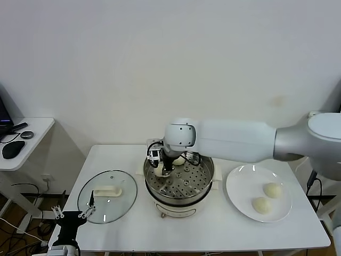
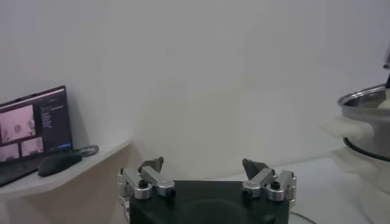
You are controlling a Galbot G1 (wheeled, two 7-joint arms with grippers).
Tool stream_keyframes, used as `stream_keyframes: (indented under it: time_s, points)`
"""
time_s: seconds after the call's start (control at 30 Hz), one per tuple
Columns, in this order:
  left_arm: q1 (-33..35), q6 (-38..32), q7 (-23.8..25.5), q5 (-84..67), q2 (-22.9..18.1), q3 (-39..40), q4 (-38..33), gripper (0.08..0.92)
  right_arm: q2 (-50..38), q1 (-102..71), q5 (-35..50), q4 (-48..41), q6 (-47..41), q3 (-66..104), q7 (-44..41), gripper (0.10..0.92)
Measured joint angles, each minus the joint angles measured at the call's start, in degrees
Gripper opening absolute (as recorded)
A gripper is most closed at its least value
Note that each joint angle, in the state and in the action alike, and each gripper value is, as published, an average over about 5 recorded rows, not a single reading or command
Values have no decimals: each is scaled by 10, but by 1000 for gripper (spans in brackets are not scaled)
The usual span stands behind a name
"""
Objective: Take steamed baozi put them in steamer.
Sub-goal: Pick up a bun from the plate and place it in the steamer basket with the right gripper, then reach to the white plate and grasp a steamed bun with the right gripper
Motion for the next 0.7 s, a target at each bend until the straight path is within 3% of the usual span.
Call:
stream_keyframes:
  time_s: [0.33,0.7]
  points:
    - [4,-1,-1,2,-3,-3,-6,823,-11,3,-8,5,1,14,-15,801]
    - [7,-2,-1,2,0,-4,-11,823,-126,91,-57,76,49,14,-140,823]
